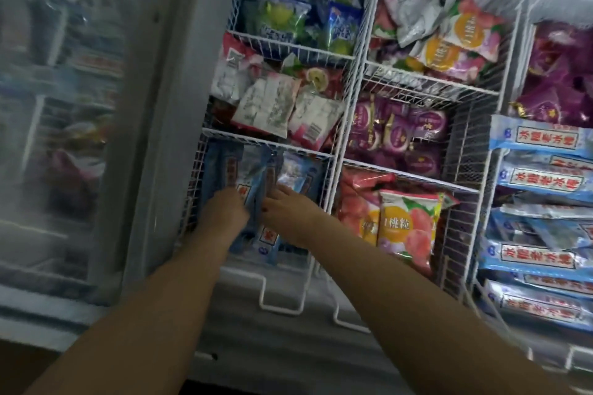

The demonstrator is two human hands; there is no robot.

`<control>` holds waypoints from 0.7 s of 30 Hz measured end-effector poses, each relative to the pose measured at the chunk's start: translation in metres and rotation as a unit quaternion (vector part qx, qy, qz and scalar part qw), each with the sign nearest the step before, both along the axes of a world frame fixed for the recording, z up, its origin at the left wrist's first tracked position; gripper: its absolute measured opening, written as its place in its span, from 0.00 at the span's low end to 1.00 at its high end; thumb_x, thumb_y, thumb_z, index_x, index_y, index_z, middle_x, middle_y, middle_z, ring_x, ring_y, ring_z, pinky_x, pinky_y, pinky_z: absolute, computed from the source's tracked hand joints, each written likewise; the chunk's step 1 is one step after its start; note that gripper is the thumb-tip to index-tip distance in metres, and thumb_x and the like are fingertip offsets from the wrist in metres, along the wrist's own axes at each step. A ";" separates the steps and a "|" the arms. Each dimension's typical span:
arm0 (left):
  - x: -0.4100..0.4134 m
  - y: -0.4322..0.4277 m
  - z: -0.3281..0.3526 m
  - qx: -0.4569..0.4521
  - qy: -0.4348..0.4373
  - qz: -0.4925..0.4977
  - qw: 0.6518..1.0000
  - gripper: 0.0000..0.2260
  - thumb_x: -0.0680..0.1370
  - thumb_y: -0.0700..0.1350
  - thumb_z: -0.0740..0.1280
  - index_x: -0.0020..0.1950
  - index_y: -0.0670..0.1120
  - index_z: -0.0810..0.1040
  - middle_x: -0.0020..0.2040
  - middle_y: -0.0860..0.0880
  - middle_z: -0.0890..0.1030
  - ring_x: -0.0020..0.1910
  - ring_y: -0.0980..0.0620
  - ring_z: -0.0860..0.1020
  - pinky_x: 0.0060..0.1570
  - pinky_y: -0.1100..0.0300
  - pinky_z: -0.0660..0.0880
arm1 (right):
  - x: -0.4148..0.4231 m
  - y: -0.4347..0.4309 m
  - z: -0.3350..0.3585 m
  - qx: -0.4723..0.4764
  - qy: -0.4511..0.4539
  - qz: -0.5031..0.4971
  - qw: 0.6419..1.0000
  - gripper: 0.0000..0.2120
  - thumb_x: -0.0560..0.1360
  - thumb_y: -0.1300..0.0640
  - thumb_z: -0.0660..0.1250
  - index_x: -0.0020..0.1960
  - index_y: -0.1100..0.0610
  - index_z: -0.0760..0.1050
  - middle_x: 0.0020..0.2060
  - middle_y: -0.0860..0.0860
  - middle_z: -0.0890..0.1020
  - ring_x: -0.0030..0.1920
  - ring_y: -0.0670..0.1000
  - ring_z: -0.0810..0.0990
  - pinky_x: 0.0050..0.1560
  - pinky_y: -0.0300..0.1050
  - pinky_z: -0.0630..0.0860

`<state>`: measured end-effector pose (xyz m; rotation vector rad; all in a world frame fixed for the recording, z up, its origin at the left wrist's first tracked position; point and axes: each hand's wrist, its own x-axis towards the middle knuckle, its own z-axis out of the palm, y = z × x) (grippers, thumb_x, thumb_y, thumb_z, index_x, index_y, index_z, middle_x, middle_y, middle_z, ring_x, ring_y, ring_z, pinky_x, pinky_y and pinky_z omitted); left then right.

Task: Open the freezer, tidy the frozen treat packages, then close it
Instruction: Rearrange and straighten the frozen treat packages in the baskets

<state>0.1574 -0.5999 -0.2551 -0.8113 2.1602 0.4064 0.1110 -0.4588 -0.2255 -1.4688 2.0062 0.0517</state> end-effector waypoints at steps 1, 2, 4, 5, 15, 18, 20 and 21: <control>-0.001 0.001 -0.012 0.000 0.011 -0.001 1.000 0.03 0.75 0.41 0.68 0.44 0.42 0.76 0.39 0.44 0.78 0.37 0.44 0.78 0.35 0.55 0.76 | 0.000 -0.004 -0.012 0.016 0.001 0.001 1.000 0.18 0.80 0.60 0.60 0.69 0.55 0.73 0.69 0.55 0.71 0.70 0.60 0.65 0.73 0.58 0.57; -0.003 0.003 -0.022 -0.001 0.023 0.000 1.000 0.03 0.76 0.40 0.67 0.43 0.43 0.75 0.41 0.43 0.79 0.40 0.42 0.79 0.37 0.54 0.77 | -0.002 -0.008 -0.024 0.030 0.006 0.002 1.000 0.18 0.79 0.60 0.60 0.68 0.55 0.73 0.69 0.55 0.71 0.70 0.60 0.66 0.72 0.58 0.59; -0.008 0.005 -0.041 0.003 0.034 -0.001 0.999 0.02 0.76 0.40 0.66 0.46 0.42 0.77 0.45 0.41 0.80 0.44 0.41 0.80 0.40 0.51 0.79 | -0.004 -0.014 -0.048 0.053 0.018 -0.008 0.998 0.18 0.79 0.59 0.61 0.67 0.55 0.74 0.69 0.55 0.71 0.70 0.59 0.65 0.72 0.59 0.59; -0.010 0.007 -0.049 0.006 0.033 -0.002 0.999 0.04 0.77 0.40 0.65 0.49 0.42 0.78 0.47 0.41 0.81 0.45 0.40 0.80 0.42 0.51 0.79 | -0.004 -0.014 -0.058 0.062 0.018 -0.023 0.998 0.18 0.79 0.58 0.61 0.69 0.55 0.73 0.70 0.55 0.70 0.72 0.59 0.63 0.73 0.60 0.56; -0.028 0.020 -0.022 0.034 0.122 0.024 0.992 0.09 0.78 0.44 0.63 0.52 0.39 0.74 0.47 0.38 0.77 0.41 0.41 0.76 0.32 0.56 0.71 | 0.021 0.017 -0.040 -0.100 0.055 -0.172 0.978 0.21 0.77 0.62 0.54 0.67 0.62 0.73 0.68 0.62 0.71 0.73 0.62 0.63 0.74 0.60 0.54; -0.020 0.035 0.010 0.048 0.236 -0.114 0.964 0.13 0.79 0.44 0.64 0.61 0.40 0.75 0.53 0.39 0.76 0.51 0.40 0.75 0.47 0.47 0.74 | 0.022 0.055 -0.010 -0.179 0.058 -0.239 0.953 0.22 0.72 0.62 0.56 0.63 0.65 0.75 0.63 0.64 0.75 0.69 0.65 0.69 0.72 0.63 0.61; -0.012 0.053 0.029 0.047 0.265 -0.212 0.939 0.14 0.79 0.46 0.64 0.62 0.42 0.74 0.55 0.42 0.75 0.55 0.42 0.73 0.52 0.47 0.74 | 0.018 0.087 0.005 -0.180 0.086 -0.281 0.939 0.22 0.72 0.64 0.62 0.66 0.64 0.73 0.65 0.64 0.74 0.70 0.66 0.67 0.72 0.63 0.61; -0.009 0.064 0.036 0.046 0.274 -0.249 0.928 0.14 0.79 0.48 0.64 0.62 0.42 0.74 0.56 0.43 0.75 0.55 0.43 0.73 0.53 0.48 0.73 | 0.016 0.106 0.013 -0.175 0.099 -0.304 0.931 0.23 0.72 0.64 0.64 0.67 0.63 0.73 0.66 0.64 0.73 0.71 0.66 0.66 0.73 0.63 0.59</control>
